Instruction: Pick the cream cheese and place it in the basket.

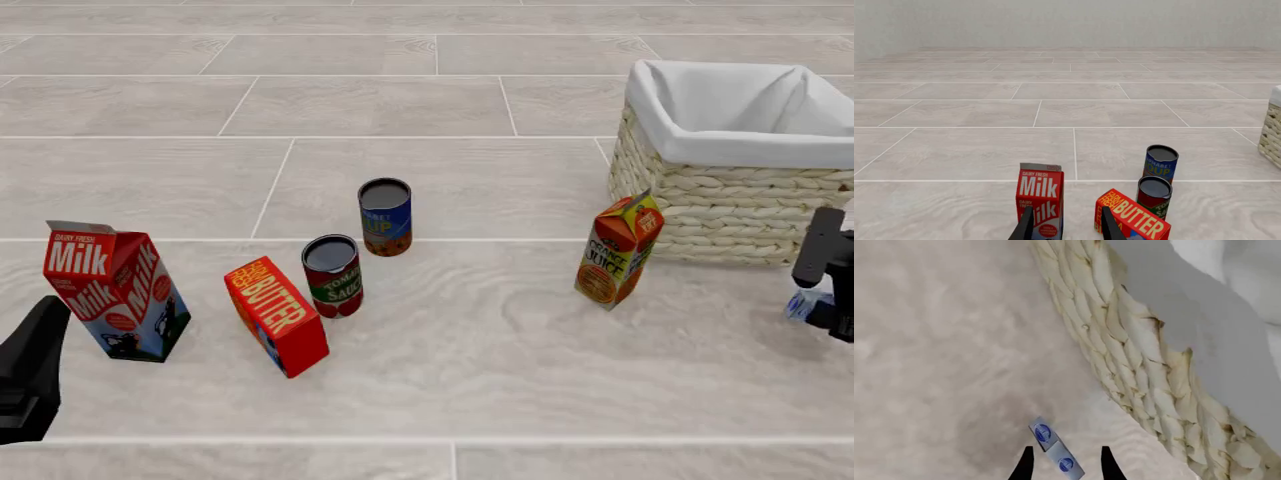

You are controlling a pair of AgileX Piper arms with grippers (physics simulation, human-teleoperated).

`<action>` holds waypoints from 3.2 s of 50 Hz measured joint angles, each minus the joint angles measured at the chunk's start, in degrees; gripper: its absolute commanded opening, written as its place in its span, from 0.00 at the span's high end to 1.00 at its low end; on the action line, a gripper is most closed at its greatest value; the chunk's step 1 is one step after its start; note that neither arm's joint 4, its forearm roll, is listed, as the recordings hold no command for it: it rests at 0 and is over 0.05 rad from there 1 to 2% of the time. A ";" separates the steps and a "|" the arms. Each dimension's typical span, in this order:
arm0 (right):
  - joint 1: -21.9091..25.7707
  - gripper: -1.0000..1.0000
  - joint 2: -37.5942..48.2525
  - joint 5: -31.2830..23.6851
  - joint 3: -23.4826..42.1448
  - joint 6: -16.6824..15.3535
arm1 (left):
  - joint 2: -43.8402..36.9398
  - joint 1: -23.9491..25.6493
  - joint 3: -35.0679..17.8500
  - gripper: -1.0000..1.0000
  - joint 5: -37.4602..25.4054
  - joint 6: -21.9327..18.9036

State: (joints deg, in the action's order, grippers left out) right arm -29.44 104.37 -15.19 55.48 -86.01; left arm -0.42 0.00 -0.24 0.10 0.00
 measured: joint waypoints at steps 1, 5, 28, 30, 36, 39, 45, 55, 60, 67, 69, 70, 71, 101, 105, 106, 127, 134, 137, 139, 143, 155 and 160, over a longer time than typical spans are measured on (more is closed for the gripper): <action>-0.03 0.00 0.19 0.17 -0.08 -0.10 | 0.00 0.00 0.00 0.00 0.00 0.00; -0.02 0.00 0.76 0.64 -0.32 -0.27 | 0.00 0.00 0.00 0.00 0.00 0.00; -1.57 1.00 0.24 2.86 -2.26 -2.75 | 0.00 0.00 0.00 0.00 0.00 0.00; -1.38 1.00 -0.01 3.25 -2.58 -3.38 | 0.00 0.00 0.00 0.00 0.00 0.00; -1.23 1.00 -0.46 3.63 -2.95 -4.40 | 0.00 0.00 0.00 0.00 0.00 0.00; -1.17 1.00 -0.60 3.77 -3.11 -4.76 | 0.00 0.00 0.00 0.00 0.00 0.00; -1.20 1.00 -0.91 4.20 -3.56 -5.50 | 0.00 0.00 0.00 0.00 0.00 0.00; -1.06 1.00 -2.25 6.92 -4.98 -6.70 | 0.00 0.00 0.00 0.00 0.00 0.00; -0.75 1.00 -3.82 8.44 -6.22 -7.27 | 0.00 0.00 0.00 0.00 0.00 0.00; -0.14 1.00 -6.52 10.06 -8.57 -7.64 | 0.00 0.00 0.00 0.00 0.00 0.00; 0.18 1.00 -7.44 10.32 -9.31 -7.48 | 0.00 0.00 0.00 0.00 0.00 0.00; 0.37 1.00 -7.97 10.47 -9.79 -7.41 | 0.00 0.00 0.00 0.00 0.00 0.00; 0.56 1.00 -8.47 10.59 -10.24 -7.34 | 0.00 0.00 0.00 0.00 0.00 0.00; 12.06 1.00 -30.73 3.89 -16.04 12.67 | 0.00 0.00 0.00 0.00 0.00 0.00; 14.49 1.00 -33.03 2.36 -13.91 18.36 | 0.00 0.00 0.00 0.00 0.00 0.00; 15.05 1.00 -33.51 2.02 -13.43 19.62 | 0.00 0.00 0.00 0.00 0.00 0.00; 23.61 1.00 -34.87 -3.22 3.17 52.72 | 0.00 0.00 0.00 0.00 0.00 0.00; 24.29 1.00 -32.99 -3.55 7.76 59.77 | 0.00 0.00 0.00 0.00 0.00 0.00; 24.05 1.00 -31.62 -3.94 9.88 62.20 | 0.00 0.00 0.00 0.00 0.00 0.00; 23.75 1.00 -30.65 -4.17 11.36 63.78 | 0.00 0.00 0.00 0.00 0.00 0.00; 22.85 1.00 -28.44 -4.65 14.35 66.31 | 0.00 0.00 0.00 0.00 0.00 0.00; 20.38 1.00 -21.19 -6.82 22.90 71.48 | 0.00 0.00 0.00 0.00 0.00 0.00; 19.96 1.00 -17.54 -9.14 26.42 73.06 | 0.00 0.00 0.00 0.00 0.00 0.00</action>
State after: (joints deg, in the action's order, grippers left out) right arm -9.48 86.84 -24.32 81.90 -12.94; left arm -0.42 0.00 -0.24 0.10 0.00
